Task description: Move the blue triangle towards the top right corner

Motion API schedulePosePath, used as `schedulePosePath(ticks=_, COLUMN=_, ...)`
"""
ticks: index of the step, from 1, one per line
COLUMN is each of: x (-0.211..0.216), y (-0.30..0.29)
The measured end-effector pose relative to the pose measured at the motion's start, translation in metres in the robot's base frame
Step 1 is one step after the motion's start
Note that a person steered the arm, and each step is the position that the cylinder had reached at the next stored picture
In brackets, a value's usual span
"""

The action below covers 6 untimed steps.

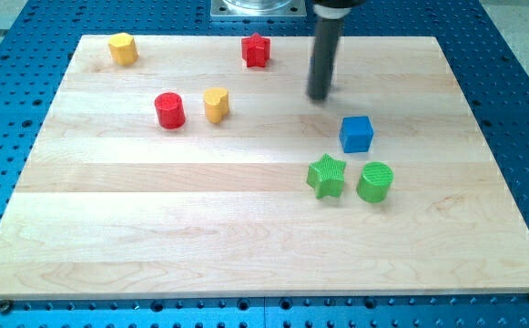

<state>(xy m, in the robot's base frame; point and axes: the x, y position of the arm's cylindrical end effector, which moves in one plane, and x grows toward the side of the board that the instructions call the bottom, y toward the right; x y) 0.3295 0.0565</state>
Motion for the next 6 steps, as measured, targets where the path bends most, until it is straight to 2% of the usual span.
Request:
schedulePosePath(ticks=1, x=-0.028, y=0.0)
schedulePosePath(ticks=2, x=-0.053, y=0.076)
schedulePosePath(ticks=3, x=-0.048, y=0.117)
schedulePosePath(ticks=4, x=-0.024, y=0.132)
schedulePosePath(ticks=5, x=-0.056, y=0.16)
schedulePosePath(ticks=6, x=-0.072, y=0.158)
